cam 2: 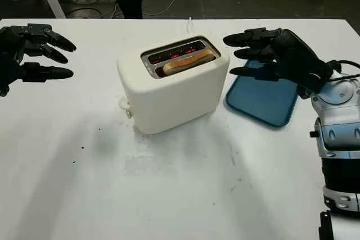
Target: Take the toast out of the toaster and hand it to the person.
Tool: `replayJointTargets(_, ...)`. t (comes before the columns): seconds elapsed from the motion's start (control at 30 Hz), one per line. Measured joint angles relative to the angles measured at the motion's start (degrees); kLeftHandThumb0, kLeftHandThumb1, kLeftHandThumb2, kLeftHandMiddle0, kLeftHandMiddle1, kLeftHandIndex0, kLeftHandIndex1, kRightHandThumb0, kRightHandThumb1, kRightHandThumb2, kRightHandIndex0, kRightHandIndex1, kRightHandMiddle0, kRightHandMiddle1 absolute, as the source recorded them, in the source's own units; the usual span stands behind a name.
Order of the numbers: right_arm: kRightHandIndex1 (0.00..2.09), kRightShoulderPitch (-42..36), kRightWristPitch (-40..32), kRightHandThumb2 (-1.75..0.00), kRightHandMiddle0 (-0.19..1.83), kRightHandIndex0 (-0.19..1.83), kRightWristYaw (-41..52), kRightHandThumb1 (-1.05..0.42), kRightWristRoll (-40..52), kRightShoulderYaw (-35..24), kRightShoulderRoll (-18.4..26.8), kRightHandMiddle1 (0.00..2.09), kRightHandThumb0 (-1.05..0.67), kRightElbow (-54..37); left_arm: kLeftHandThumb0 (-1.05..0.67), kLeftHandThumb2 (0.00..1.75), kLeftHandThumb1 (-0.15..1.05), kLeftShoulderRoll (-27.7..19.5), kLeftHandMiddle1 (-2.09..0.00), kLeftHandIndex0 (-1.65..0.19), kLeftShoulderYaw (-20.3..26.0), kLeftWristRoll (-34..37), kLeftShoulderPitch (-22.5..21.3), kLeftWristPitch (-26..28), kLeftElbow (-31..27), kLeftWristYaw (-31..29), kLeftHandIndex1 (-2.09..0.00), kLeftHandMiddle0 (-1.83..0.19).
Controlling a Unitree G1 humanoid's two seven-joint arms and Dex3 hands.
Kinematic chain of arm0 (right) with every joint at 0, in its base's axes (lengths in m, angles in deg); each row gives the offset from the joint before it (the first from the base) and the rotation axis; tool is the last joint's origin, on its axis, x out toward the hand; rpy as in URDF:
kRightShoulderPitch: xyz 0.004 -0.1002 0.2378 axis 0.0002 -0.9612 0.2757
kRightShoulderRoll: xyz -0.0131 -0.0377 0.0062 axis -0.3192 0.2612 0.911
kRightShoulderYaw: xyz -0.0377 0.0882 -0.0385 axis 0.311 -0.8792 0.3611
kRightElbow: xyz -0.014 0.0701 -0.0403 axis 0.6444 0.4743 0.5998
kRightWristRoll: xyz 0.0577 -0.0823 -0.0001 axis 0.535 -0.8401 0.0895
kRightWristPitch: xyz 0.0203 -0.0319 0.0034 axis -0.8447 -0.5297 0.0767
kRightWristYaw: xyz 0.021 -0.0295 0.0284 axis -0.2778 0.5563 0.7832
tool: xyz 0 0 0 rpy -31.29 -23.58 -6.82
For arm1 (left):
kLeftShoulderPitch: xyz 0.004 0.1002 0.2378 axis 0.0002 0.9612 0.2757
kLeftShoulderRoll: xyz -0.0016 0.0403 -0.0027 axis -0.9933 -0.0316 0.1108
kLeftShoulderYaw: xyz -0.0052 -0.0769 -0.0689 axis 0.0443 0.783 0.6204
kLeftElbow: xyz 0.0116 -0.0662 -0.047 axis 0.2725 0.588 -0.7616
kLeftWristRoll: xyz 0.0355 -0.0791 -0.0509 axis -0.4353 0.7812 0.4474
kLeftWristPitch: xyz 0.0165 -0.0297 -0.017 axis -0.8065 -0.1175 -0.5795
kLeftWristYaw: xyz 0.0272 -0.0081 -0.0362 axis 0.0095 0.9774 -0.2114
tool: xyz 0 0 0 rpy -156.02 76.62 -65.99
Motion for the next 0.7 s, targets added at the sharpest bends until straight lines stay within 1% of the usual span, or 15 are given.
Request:
replayJointTargets(0.3, 0.19, 0.0, -0.36, 0.0, 0.63, 0.55, 0.01, -0.83, 0.13, 0.0, -0.07, 0.0, -0.56, -0.02, -1.05, 0.0, 0.61, 0.0, -0.93, -0.77, 0.0, 0.03, 0.0, 0.35, 0.03, -0.01, -0.76, -0.74)
replayJointTargets(0.7, 0.21, 0.0, -0.37, 0.0, 0.63, 0.54, 0.0, -0.84, 0.25, 0.0, -0.14, 0.0, -0.57, -0.05, -1.05, 0.01, 0.62, 0.0, -0.91, -0.77, 0.0, 0.03, 0.0, 0.35, 0.02, 0.0, -0.75, -0.74)
